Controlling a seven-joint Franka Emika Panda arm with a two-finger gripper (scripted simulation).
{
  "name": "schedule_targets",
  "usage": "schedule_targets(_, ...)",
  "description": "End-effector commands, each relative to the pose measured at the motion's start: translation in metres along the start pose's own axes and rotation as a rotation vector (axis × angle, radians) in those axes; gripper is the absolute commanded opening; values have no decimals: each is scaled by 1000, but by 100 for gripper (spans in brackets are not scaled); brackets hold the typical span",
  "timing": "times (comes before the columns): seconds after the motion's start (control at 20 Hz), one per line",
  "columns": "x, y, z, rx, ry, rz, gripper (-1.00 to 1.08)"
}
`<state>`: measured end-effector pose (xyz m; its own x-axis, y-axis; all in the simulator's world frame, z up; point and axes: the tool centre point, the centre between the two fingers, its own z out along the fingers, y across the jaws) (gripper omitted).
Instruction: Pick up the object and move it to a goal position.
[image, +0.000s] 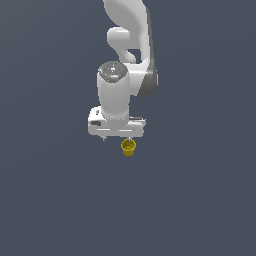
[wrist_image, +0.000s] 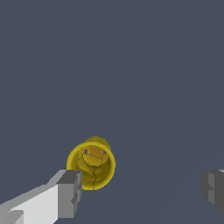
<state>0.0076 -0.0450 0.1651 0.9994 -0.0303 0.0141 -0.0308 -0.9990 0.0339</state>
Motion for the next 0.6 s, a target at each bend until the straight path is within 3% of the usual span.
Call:
schedule_targets(0.0, -1, -3, 4, 3, -1, 28, 100)
schedule_targets(0.55, -12, -24, 31, 18, -9, 251, 100)
